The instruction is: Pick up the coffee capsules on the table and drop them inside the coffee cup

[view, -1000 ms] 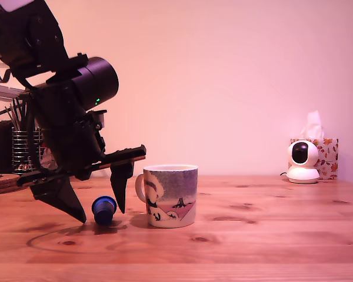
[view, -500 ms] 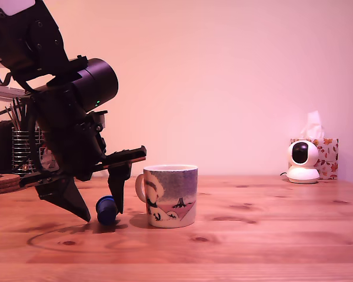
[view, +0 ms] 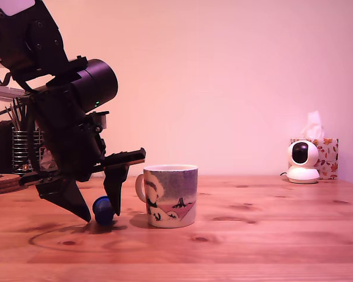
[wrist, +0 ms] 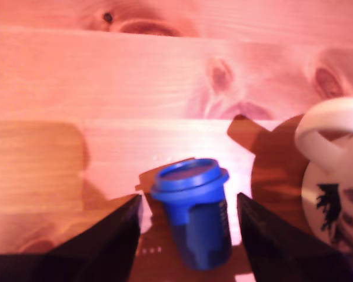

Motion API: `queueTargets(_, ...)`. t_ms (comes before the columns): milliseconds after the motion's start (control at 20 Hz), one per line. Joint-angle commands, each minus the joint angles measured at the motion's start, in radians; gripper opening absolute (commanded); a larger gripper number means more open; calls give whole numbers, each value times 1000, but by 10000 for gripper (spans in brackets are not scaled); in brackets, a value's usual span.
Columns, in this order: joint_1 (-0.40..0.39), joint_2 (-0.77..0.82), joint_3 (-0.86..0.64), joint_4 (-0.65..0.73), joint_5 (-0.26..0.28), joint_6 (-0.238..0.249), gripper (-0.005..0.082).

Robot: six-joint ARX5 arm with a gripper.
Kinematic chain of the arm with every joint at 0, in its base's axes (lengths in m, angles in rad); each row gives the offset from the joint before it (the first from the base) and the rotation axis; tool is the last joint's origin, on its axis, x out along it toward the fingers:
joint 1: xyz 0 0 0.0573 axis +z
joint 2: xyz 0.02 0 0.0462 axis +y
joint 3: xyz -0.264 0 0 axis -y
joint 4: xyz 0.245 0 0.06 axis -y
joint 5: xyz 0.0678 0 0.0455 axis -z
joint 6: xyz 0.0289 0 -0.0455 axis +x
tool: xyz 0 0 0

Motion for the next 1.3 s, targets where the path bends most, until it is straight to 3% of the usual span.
queueTargets(0,2,31,-16,-11,-2,10,331)
queueTargets(150,2,31,-16,-17,-2,35,265)
queueTargets(350,2,30,-16,-23,-2,35,265)
queueTargets(550,2,20,-16,-38,-2,66,265)
queueTargets(1250,-5,-164,-16,-139,-10,343,265)
